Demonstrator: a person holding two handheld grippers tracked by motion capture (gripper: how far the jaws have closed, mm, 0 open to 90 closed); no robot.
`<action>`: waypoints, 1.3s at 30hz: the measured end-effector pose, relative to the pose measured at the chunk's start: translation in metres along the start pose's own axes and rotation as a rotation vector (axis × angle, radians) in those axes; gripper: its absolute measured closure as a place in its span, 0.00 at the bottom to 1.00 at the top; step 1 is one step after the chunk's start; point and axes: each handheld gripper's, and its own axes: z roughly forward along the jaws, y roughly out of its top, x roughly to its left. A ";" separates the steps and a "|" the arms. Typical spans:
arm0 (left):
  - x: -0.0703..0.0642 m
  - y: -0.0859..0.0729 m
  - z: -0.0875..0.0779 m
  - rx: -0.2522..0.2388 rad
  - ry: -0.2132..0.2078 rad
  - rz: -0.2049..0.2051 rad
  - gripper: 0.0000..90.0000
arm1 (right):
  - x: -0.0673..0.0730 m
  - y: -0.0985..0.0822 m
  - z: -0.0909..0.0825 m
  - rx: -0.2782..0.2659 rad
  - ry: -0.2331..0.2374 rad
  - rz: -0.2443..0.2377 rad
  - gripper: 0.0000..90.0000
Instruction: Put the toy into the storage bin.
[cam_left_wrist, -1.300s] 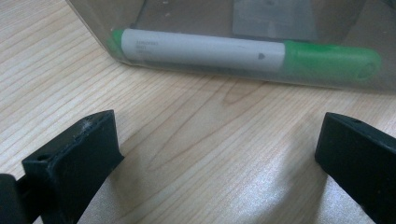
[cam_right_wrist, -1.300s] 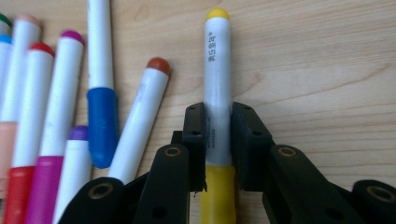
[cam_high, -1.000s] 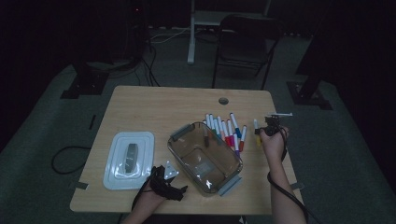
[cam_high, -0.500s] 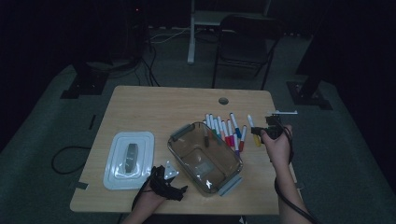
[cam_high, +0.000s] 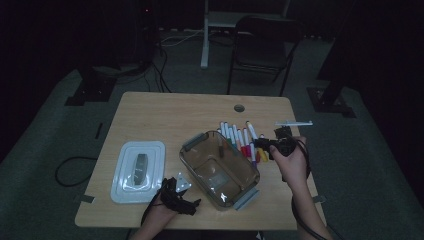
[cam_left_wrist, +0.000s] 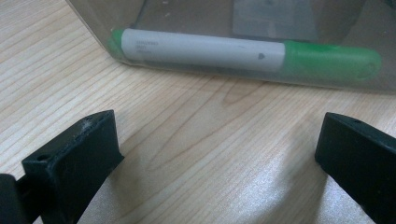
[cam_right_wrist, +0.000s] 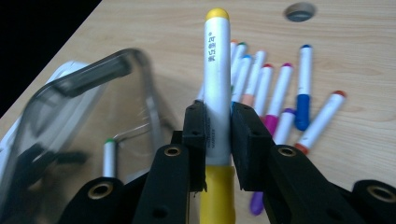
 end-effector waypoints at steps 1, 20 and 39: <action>0.000 0.000 0.000 0.000 0.000 0.000 0.00 | 0.006 0.000 -0.001 -0.003 0.016 -0.010 0.85; 0.000 0.000 0.000 0.002 -0.001 0.001 0.00 | 0.087 -0.001 0.032 0.176 0.199 -0.195 0.85; 0.000 0.000 0.000 0.002 -0.001 0.000 0.00 | 0.113 -0.013 0.091 0.382 0.259 -0.213 0.85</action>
